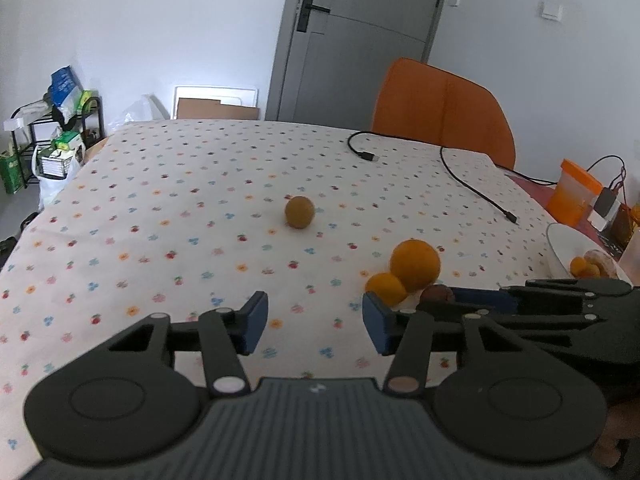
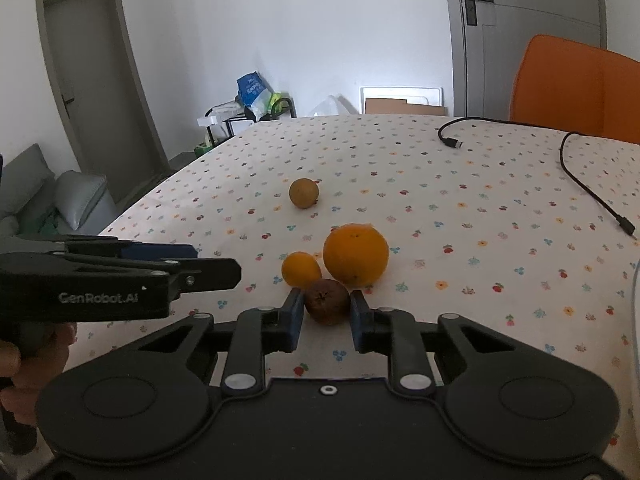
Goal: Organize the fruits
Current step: 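Close the right tool on the brown kiwi while the left tool grasps a small tangerine, then carry the kiwi and tangerine over the white plate and open both tools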
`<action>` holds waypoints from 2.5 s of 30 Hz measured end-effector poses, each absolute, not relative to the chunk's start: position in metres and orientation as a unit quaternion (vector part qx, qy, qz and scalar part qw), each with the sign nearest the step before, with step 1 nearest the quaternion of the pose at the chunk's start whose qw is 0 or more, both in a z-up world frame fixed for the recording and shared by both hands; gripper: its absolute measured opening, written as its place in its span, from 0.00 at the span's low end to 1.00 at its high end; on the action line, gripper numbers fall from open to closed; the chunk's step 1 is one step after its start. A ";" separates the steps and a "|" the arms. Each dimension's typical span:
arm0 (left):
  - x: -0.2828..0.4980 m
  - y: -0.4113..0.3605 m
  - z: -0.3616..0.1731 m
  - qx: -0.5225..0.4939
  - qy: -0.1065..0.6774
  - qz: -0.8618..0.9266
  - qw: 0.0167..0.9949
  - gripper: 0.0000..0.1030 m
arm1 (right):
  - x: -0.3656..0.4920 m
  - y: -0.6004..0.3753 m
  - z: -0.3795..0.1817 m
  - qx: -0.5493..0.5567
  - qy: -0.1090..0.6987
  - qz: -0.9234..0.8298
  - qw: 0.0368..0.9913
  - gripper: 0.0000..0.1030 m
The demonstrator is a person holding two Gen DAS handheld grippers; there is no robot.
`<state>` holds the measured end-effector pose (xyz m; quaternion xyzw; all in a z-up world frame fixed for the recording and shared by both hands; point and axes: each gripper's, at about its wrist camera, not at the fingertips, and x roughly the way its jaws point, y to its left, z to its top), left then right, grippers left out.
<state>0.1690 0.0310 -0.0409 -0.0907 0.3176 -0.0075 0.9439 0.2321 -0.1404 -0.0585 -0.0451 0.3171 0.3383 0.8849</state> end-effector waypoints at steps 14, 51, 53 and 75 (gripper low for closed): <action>0.187 0.001 -0.043 -0.078 0.321 -0.035 0.943 0.41 | 0.230 -0.176 -0.045 -0.032 0.304 0.315 0.898 0.22; 0.187 -0.085 -0.026 -0.066 0.298 -0.108 0.946 0.26 | 0.200 -0.306 -0.019 0.026 0.273 0.213 0.938 0.22; 0.186 -0.090 -0.025 -0.064 0.298 -0.113 0.946 0.26 | 0.198 -0.311 -0.021 0.028 0.275 0.206 0.939 0.23; 0.196 -0.150 -0.016 -0.025 0.297 -0.163 0.940 0.26 | 0.177 -0.369 -0.024 0.070 0.262 0.166 0.948 0.28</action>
